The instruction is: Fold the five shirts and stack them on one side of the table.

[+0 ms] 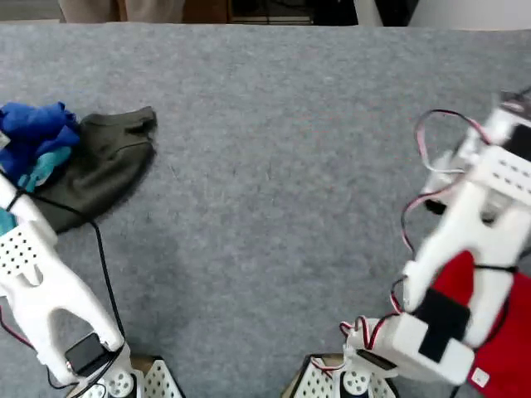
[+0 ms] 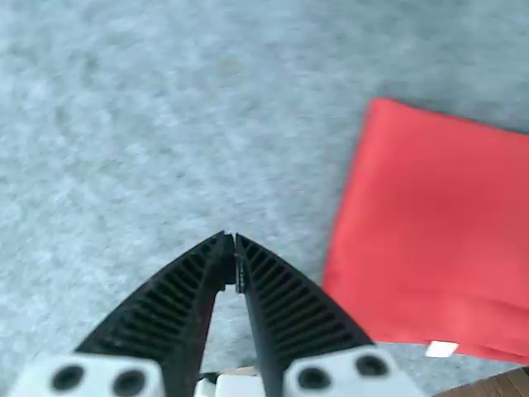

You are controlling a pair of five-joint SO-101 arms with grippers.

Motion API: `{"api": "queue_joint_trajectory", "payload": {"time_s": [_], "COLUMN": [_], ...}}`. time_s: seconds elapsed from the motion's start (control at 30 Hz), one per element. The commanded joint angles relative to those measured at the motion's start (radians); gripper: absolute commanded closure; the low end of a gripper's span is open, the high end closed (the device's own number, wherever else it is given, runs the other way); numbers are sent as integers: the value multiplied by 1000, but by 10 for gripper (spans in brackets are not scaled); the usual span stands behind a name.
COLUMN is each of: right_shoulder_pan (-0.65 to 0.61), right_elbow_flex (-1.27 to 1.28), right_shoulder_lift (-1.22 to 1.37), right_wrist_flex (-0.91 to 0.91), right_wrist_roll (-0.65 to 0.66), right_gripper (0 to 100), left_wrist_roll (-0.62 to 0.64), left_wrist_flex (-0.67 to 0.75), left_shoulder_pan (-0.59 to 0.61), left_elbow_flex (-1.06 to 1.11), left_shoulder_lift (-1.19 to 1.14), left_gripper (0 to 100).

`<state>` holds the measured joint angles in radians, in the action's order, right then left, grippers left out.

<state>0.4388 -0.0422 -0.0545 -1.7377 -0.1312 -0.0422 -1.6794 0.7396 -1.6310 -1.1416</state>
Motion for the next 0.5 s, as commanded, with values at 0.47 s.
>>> {"api": "queue_joint_trajectory", "payload": {"time_s": [0.47], "right_shoulder_pan": [-105], "right_elbow_flex": [-5], "right_shoulder_lift": [59], "right_wrist_flex": [89], "right_wrist_roll": [-77], "right_gripper": [993], "left_wrist_roll": [-9], "left_wrist_flex": [-63], "left_shoulder_pan": [-26], "left_elbow_flex": [-44], "left_shoulder_lift": [136], "left_gripper": [981]}}
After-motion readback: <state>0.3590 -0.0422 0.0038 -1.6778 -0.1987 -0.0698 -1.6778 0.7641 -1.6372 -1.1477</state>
